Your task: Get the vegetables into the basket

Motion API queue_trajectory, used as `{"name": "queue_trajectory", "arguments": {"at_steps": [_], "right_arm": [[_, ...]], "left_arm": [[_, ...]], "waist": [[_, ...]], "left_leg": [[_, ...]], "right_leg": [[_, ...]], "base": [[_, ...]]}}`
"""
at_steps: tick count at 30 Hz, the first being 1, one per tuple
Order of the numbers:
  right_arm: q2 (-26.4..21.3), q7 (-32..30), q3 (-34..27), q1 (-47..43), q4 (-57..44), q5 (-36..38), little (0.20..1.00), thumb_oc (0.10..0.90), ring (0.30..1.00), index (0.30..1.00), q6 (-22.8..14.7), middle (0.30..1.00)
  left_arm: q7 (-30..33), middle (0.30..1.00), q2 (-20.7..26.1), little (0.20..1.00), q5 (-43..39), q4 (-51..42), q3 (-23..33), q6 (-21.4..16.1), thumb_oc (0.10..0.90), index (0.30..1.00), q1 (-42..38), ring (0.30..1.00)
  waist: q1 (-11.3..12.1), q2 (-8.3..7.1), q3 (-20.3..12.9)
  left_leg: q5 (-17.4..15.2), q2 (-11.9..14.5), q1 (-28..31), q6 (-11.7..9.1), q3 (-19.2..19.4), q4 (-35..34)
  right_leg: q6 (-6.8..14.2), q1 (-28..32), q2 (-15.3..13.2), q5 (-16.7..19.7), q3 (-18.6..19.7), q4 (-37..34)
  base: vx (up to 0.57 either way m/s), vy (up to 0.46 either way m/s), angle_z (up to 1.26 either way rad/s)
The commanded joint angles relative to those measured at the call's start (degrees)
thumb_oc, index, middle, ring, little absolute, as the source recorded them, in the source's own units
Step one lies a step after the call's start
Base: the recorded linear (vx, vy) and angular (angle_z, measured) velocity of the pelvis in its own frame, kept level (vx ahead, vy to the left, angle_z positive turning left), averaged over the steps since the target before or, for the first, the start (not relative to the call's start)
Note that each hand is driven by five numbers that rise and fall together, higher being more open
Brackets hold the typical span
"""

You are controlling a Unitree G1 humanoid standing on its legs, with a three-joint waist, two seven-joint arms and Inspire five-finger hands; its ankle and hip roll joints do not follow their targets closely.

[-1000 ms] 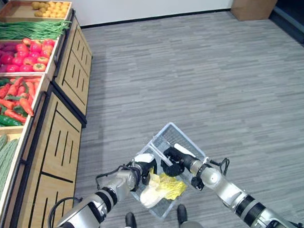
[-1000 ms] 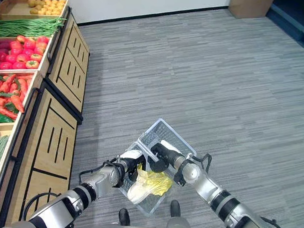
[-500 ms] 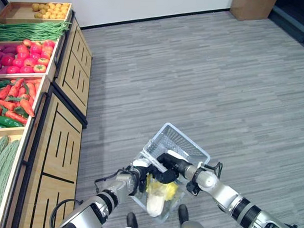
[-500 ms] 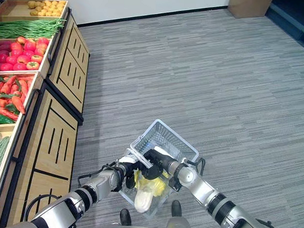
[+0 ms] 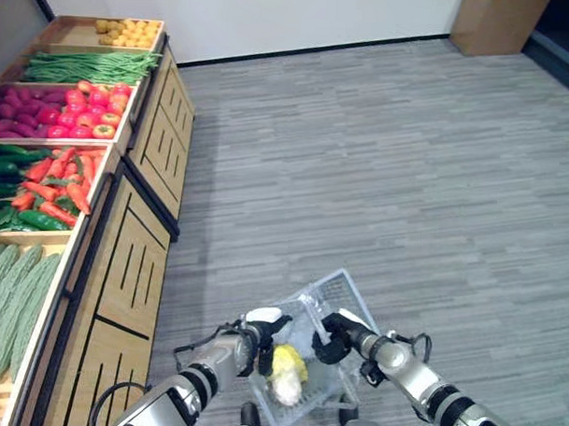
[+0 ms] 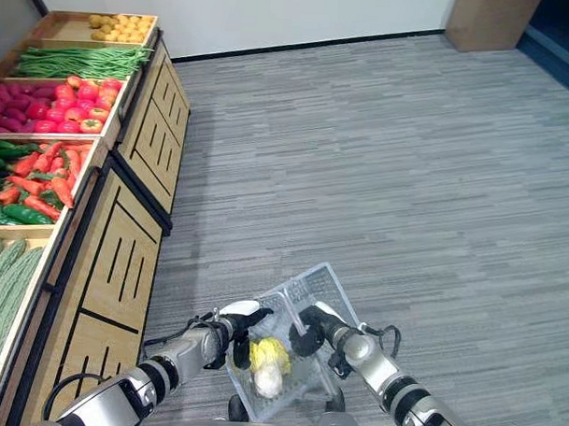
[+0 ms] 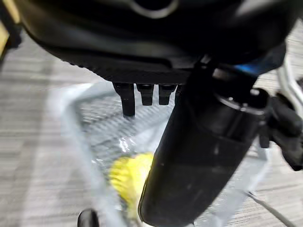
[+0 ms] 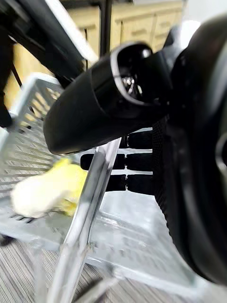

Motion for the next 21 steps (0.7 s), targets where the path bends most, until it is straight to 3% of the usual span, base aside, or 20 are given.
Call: {"name": "queue_trajectory", "arguments": {"at_steps": [1, 4, 8, 13, 19, 21], "right_arm": [[3.12, -2.33, -4.51, -3.78, -2.39, -2.08, 0.300, 0.400, 0.300, 0.300, -5.54, 0.300], [2.06, -4.14, -10.87, -0.18, 3.71, -2.85, 0.300, 0.400, 0.300, 0.300, -5.33, 0.300], [2.39, -5.89, -13.84, 0.90, 10.26, -3.15, 0.300, 0.400, 0.300, 0.300, -5.76, 0.300], [-0.17, -7.01, -21.13, 4.36, 14.69, -2.67, 0.300, 0.400, 0.300, 0.300, -4.91, 0.300], [-0.83, -7.22, -24.12, 4.78, 20.06, -2.10, 0.300, 0.400, 0.300, 0.300, -4.69, 0.300], [-0.49, -8.00, -26.53, 5.95, 25.37, -1.52, 0.300, 0.400, 0.300, 0.300, -4.84, 0.300]], "left_arm": [[0.85, 1.000, 1.69, 1.000, -2.29, 0.78, 1.16, -1.56, 0.900, 1.000, -5.64, 1.000], [-1.83, 1.000, 8.96, 1.000, -6.00, -8.10, 3.26, -2.94, 0.900, 1.000, -0.01, 1.000], [-0.76, 1.000, 7.53, 1.000, -8.05, -5.52, 4.18, -2.90, 0.900, 1.000, -0.21, 1.000], [-1.25, 1.000, 13.22, 1.000, -15.13, -11.95, 11.90, -2.39, 0.900, 1.000, 5.04, 1.000], [-0.02, 1.000, 11.90, 1.000, -19.96, -6.43, 16.97, -1.63, 0.900, 1.000, 6.68, 1.000], [2.49, 1.000, 8.29, 1.000, -25.46, 4.30, 22.80, -1.34, 0.900, 1.000, 7.34, 1.000]], "waist": [[1.18, -2.83, -1.79], [2.56, -2.88, -2.21], [2.10, -3.24, -2.54], [2.83, -3.42, -2.48], [2.59, -3.72, -2.11], [2.09, -3.96, -1.32]], "left_leg": [[-5.01, -0.78, 3.77, -1.85, 0.90, 0.93], [-5.16, -1.12, 3.92, -1.66, -0.18, 1.03], [-5.28, -1.46, 4.06, -1.52, -0.46, 1.08], [-5.39, -1.74, 4.12, -1.41, -0.85, 1.35], [-5.05, -1.65, 3.84, -1.37, -0.80, 1.48], [-4.43, -1.31, 3.26, -1.39, -0.52, 0.88]], "right_leg": [[2.16, 0.44, -2.27, -2.99, -3.77, 1.26], [2.27, 1.19, -2.51, -3.24, -4.56, 1.38], [2.31, 1.32, -2.68, -3.31, -4.73, 1.67], [2.40, 1.68, -3.04, -3.25, -5.24, 1.76], [2.41, 0.93, -2.90, -2.97, -4.80, 1.96], [2.32, -0.20, -2.73, -2.55, -4.22, 1.93]], "base": [[0.01, 0.007, 0.09], [0.00, 0.021, 0.11], [0.01, 0.017, 0.18], [0.00, 0.002, -0.01], [-0.04, 0.002, 0.00], [-0.07, -0.003, -0.08]]}}
